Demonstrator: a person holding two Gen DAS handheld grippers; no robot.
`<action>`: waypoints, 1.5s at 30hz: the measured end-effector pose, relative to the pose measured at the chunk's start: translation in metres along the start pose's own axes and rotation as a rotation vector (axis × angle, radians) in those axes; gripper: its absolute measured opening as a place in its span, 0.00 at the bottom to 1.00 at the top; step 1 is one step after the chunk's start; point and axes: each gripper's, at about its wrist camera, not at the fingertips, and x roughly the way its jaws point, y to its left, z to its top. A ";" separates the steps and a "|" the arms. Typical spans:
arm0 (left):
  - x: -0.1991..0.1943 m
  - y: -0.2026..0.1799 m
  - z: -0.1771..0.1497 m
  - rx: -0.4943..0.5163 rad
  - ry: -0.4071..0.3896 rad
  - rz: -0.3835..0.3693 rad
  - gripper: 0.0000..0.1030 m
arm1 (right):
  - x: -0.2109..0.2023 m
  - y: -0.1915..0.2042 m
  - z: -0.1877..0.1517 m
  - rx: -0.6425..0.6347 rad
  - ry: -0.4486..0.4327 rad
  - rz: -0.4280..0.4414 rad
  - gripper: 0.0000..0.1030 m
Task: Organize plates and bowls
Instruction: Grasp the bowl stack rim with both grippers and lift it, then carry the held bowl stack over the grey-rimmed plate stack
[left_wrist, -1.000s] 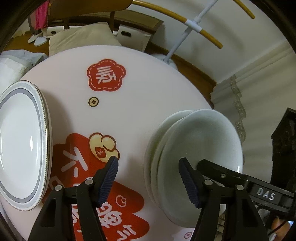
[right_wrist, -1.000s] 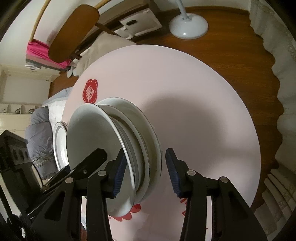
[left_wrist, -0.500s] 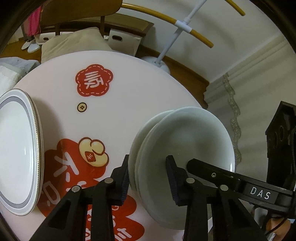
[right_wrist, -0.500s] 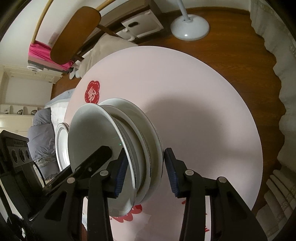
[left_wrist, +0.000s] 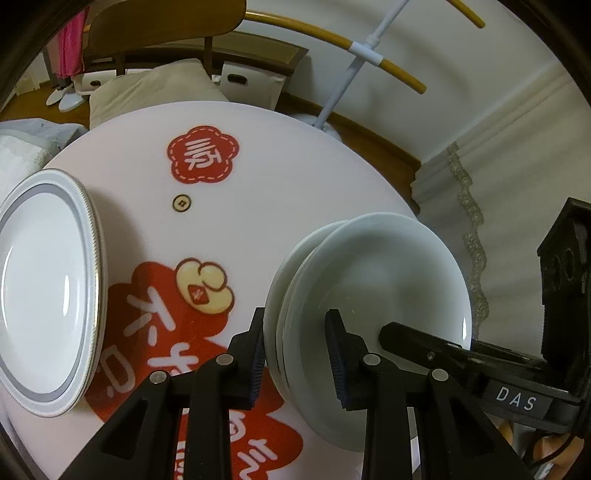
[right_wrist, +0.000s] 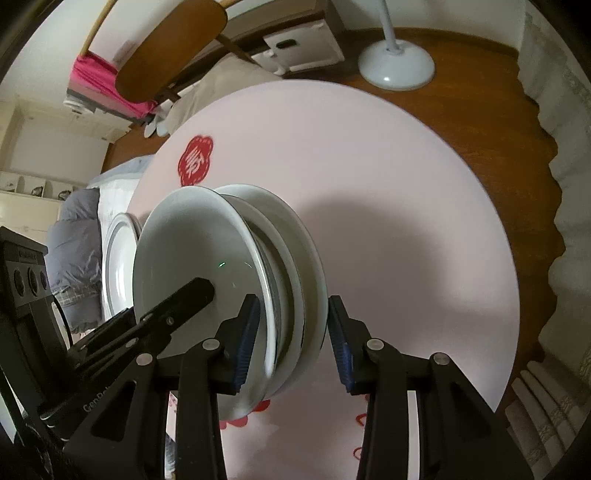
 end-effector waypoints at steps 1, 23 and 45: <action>-0.002 0.000 -0.002 0.002 0.000 0.001 0.25 | 0.000 0.002 -0.003 -0.007 0.001 -0.005 0.36; -0.052 0.048 -0.063 -0.004 -0.020 -0.018 0.25 | 0.013 0.041 -0.053 -0.086 -0.008 -0.023 0.28; -0.059 0.051 -0.062 0.072 -0.027 -0.023 0.23 | 0.010 0.045 -0.066 -0.053 -0.045 -0.003 0.29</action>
